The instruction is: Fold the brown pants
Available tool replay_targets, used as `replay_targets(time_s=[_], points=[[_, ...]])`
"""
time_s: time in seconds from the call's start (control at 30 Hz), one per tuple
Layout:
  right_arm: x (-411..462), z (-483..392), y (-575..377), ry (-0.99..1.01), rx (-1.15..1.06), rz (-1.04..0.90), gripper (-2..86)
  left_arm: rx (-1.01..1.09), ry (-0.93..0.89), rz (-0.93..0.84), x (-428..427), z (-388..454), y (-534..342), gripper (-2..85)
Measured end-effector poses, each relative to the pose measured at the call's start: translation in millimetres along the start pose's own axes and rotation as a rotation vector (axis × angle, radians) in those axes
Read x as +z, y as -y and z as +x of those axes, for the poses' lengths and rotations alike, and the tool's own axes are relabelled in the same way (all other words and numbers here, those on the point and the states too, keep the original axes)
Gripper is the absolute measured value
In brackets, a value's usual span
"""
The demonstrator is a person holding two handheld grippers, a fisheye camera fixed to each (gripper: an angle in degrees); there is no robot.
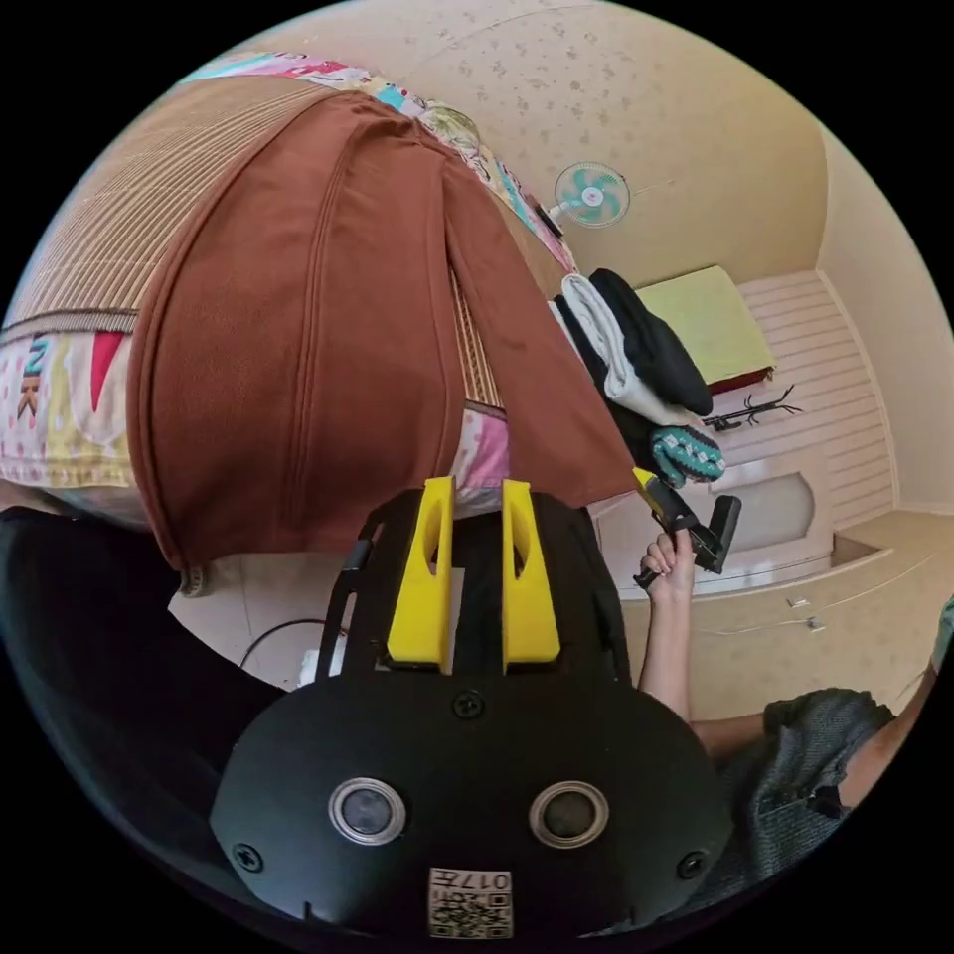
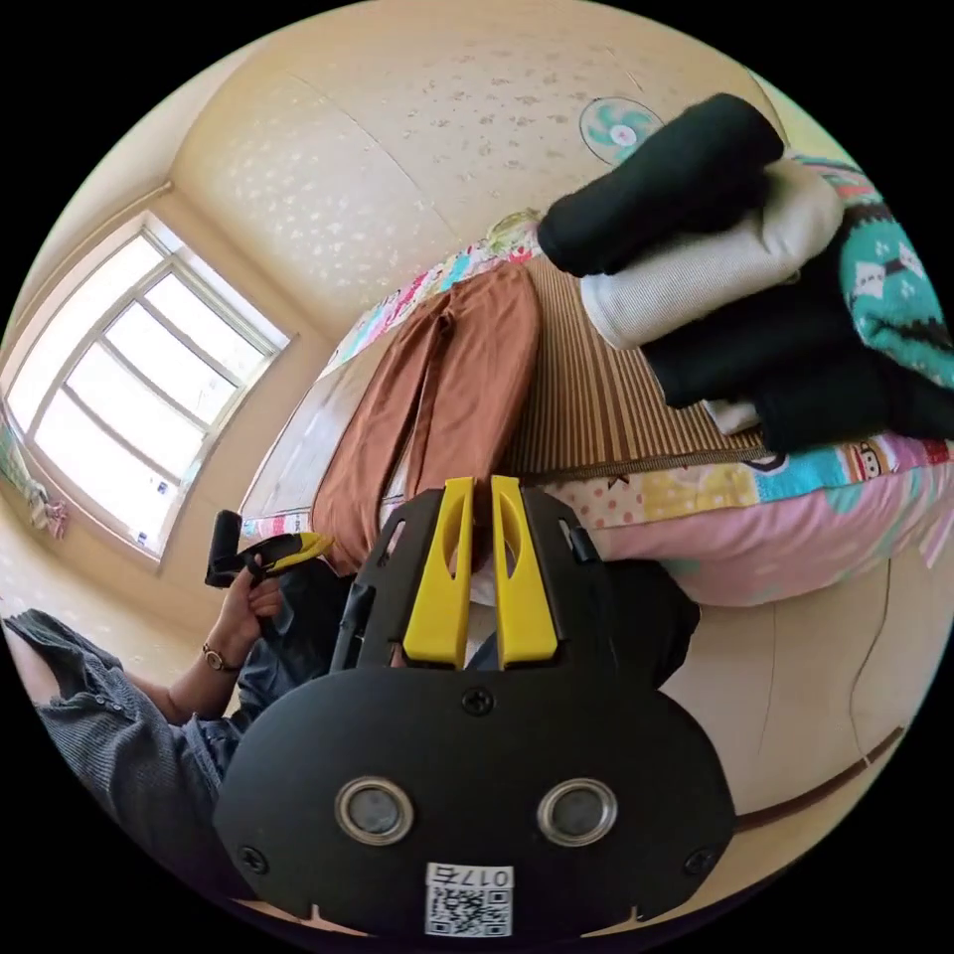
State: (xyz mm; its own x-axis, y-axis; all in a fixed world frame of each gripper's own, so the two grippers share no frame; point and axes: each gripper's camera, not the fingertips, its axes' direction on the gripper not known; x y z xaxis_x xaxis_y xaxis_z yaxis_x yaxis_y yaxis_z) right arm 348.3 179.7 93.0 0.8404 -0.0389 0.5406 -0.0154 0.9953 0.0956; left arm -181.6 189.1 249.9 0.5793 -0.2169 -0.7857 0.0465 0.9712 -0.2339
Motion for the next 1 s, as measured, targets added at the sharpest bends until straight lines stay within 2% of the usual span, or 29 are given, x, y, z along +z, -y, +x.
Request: replay_targets(time_s=[0.07,0.23,0.4,0.47,0.53,0.57,0.63,0.7,0.8,0.9,1.0], points=[[11.5,-46.0,15.8,0.051,-0.11,-0.009,3.0,0.044,-0.11,0.02,-22.1,7.8,12.6,12.7],[95.5,-174.3,36.9,0.016,-0.39,-0.18,3.1,0.06,-0.289,-0.044,-29.2,15.8,64.2,16.4],[159.0,-232.9,37.3,0.019,-0.462,-0.321,3.0,0.066,-0.254,-0.172,-7.4,3.2,118.7,18.1],[176.5,-243.3,39.2,0.033,-0.477,-0.378,2.8,0.115,-0.204,-0.285,14.6,-1.3,135.6,15.9],[192.8,-248.3,51.1,0.022,-0.515,-0.514,2.3,0.183,-0.123,-0.348,30.0,-1.6,137.6,9.2],[194.6,-248.6,56.7,0.006,-0.528,-0.559,2.2,0.235,-0.07,-0.346,34.0,-0.4,134.2,3.7],[189.0,-244.4,92.0,-0.098,-0.553,-0.653,1.3,0.27,-0.026,-0.319,35.1,0.0,127.1,0.2],[186.8,-236.0,136.6,-0.24,-0.536,-0.601,1.1,0.276,0.012,-0.275,32.4,-0.7,119.3,-0.5],[217.6,-208.0,233.6,-0.4,-0.489,-0.412,1.5,0.26,-0.016,-0.215,28.2,0.0,110.2,-0.8],[289.8,-149.6,338.1,-0.399,-0.295,-0.292,3.3,0.266,-0.032,-0.177,27.4,10.4,103.6,-0.9],[376.7,-101.7,411.7,-0.341,-0.212,-0.333,10.9,0.284,-0.003,-0.149,29.7,22.2,97.6,-0.9]])
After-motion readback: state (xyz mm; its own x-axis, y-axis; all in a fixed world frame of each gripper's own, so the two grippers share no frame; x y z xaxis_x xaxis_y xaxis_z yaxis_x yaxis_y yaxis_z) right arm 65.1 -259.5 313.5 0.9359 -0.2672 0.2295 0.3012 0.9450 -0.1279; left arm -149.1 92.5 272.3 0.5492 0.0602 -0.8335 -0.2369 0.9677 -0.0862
